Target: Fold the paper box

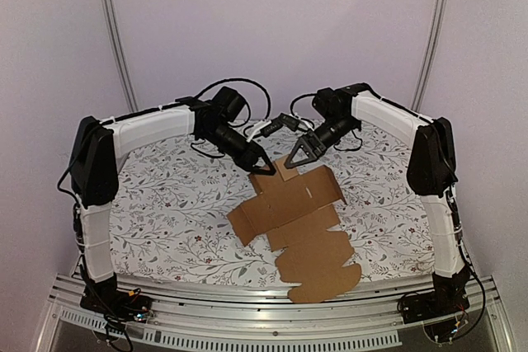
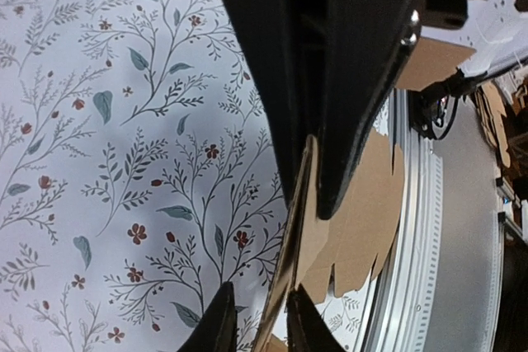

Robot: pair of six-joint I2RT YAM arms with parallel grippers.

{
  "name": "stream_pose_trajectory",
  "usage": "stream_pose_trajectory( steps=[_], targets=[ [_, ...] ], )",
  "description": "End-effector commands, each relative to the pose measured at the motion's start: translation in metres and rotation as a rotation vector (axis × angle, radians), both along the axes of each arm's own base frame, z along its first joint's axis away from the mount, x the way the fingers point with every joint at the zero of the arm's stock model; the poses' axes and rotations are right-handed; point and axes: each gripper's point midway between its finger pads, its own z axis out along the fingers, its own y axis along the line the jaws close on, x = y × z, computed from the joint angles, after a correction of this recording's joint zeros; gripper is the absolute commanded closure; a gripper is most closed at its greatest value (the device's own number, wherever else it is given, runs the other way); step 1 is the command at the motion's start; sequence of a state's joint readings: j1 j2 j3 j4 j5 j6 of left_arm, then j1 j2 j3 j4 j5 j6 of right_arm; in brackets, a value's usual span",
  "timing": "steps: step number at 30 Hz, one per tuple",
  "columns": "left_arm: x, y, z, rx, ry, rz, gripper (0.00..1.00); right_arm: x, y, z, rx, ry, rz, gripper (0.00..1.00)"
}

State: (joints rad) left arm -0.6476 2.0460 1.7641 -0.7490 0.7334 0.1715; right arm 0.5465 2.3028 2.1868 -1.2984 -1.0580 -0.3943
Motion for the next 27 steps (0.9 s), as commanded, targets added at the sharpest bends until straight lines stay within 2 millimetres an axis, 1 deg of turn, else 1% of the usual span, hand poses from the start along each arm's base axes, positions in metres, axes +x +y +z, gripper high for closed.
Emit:
stream_pose_trajectory(
  steps=[1,3,5,7,8,10,13,15,17,19,21,23,24,26,27],
  targets=[
    [-0.007,-0.006,-0.004,-0.002,0.04,-0.041,0.85,-0.01,-0.001,0.02,0.01,0.003,0.008,0.93],
    [-0.005,-0.005,-0.005,0.0,0.042,-0.039,0.92,-0.009,-0.002,0.019,0.006,0.006,0.002,0.89],
    [-0.002,-0.004,-0.005,-0.001,0.039,-0.034,0.97,-0.004,-0.005,0.022,0.008,0.005,-0.014,0.83],
    [0.005,0.001,-0.004,-0.006,0.043,-0.016,1.0,0.009,-0.016,0.028,0.011,-0.008,-0.052,0.74],
    [0.008,0.003,-0.002,-0.013,0.047,-0.008,1.0,0.016,-0.023,0.032,0.013,-0.018,-0.074,0.7],
    [0.013,0.008,0.0,-0.024,0.051,0.008,1.0,0.03,-0.038,0.043,0.021,-0.041,-0.121,0.65],
    [0.019,0.013,0.003,-0.041,0.056,0.025,1.0,0.05,-0.068,0.057,0.017,-0.079,-0.201,0.6],
    [0.023,0.017,0.003,-0.048,0.068,0.042,1.0,0.059,-0.091,0.07,0.019,-0.109,-0.255,0.58],
    [0.028,0.021,0.002,-0.056,0.085,0.058,1.0,0.066,-0.113,0.072,0.002,-0.125,-0.306,0.56],
    [0.034,0.025,-0.001,-0.056,0.106,0.085,1.0,0.07,-0.132,0.06,-0.059,-0.126,-0.359,0.55],
    [0.039,0.028,-0.003,-0.062,0.123,0.109,1.0,0.066,-0.146,0.046,-0.099,-0.115,-0.387,0.54],
    [0.041,0.031,-0.003,-0.065,0.126,0.135,1.0,0.058,-0.152,0.03,-0.119,-0.08,-0.402,0.53],
    [0.043,0.032,-0.002,-0.071,0.116,0.148,1.0,0.052,-0.154,0.028,-0.121,-0.077,-0.405,0.52],
    [0.043,0.035,0.0,-0.095,0.113,0.177,1.0,0.045,-0.156,0.016,-0.123,-0.07,-0.408,0.51],
    [0.044,0.037,-0.001,-0.11,0.145,0.214,1.0,0.043,-0.156,0.013,-0.123,-0.069,-0.413,0.5]
  ],
)
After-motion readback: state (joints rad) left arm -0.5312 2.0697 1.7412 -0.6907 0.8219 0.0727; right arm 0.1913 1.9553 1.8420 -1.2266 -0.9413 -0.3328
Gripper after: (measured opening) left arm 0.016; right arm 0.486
